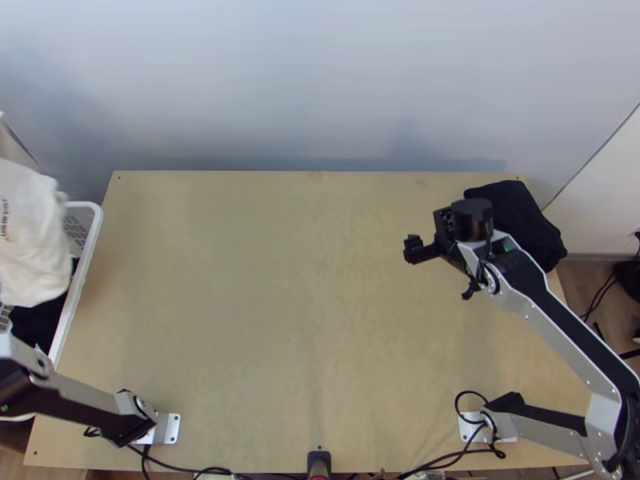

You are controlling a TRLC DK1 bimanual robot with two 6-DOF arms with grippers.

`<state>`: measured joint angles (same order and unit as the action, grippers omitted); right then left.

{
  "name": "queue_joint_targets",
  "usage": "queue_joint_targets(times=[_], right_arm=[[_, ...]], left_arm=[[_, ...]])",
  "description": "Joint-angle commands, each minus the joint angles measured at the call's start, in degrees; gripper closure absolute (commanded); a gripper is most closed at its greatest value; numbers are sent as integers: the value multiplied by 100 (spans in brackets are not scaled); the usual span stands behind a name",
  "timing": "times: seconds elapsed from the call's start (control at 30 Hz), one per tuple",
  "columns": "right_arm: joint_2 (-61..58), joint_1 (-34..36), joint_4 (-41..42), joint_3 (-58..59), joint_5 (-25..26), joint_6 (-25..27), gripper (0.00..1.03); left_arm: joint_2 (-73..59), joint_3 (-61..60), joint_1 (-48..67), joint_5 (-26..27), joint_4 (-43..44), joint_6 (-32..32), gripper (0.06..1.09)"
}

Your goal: Fold the t-shirt

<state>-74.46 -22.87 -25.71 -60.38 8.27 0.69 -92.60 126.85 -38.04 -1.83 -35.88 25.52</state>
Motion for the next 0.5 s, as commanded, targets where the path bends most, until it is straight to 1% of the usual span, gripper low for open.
queue_joint_targets(times=[0.0, 0.07, 0.1, 0.3, 0.47], right_arm=[[467, 55, 401, 685, -1, -113, 4], [660, 90, 506, 905, -1, -148, 4], [766, 143, 568, 1019, -1, -166, 4], [1284, 477, 770, 1556, -10, -289, 4], [1654, 635, 849, 1916, -1, -297, 4]], left_arm=[[1112, -609, 1422, 68, -675, -3, 104], [1490, -1057, 2099, -72, -666, 85, 104], [1640, -1233, 2468, -231, -649, 120, 104], [1903, -1681, 5193, -1777, -772, 217, 104], [1578, -1479, 7047, -2894, -728, 252, 104]])
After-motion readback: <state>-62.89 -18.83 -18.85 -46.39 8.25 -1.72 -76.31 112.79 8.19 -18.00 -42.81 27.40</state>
